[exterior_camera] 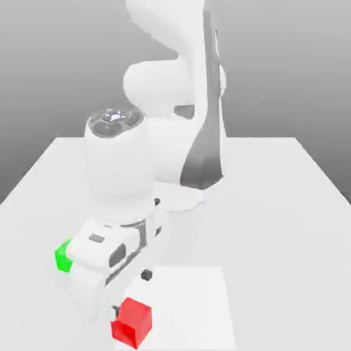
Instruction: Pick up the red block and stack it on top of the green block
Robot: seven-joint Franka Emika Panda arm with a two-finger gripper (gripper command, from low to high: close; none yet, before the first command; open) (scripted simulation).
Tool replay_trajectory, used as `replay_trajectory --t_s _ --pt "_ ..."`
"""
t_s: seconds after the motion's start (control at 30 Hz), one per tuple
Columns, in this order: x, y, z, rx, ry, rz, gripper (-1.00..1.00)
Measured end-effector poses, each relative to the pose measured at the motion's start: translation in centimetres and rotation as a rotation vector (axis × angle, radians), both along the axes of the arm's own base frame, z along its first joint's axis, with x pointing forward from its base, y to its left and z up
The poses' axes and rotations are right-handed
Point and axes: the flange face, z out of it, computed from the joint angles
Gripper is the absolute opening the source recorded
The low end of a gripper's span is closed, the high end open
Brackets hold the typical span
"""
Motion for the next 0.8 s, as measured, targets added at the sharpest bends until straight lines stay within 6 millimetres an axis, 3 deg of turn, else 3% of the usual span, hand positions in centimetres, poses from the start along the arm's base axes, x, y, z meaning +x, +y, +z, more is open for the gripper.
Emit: replay_trajectory --t_s 0.03,0.07,0.3,0.47,0.6,0.73,0.8 --pt "0.0 0.0 -1.3 0.000 0.001 0.001 0.00" --pt "-0.1 0.0 -2.5 0.001 0.002 0.001 -1.00" --pt "-0.2 0.0 -2.8 0.002 0.005 0.001 -1.00" --pt "-0.3 -0.1 2.5 0.002 0.005 0.003 -1.00" --pt "-3.9 -5.2 4.6 -0.001 0.012 0.108 -1.00" --pt "-9.5 -11.3 5.8 0.000 0.016 0.202 -1.00" --pt "-12.2 -13.1 6.2 0.002 0.016 0.270 -1.00"
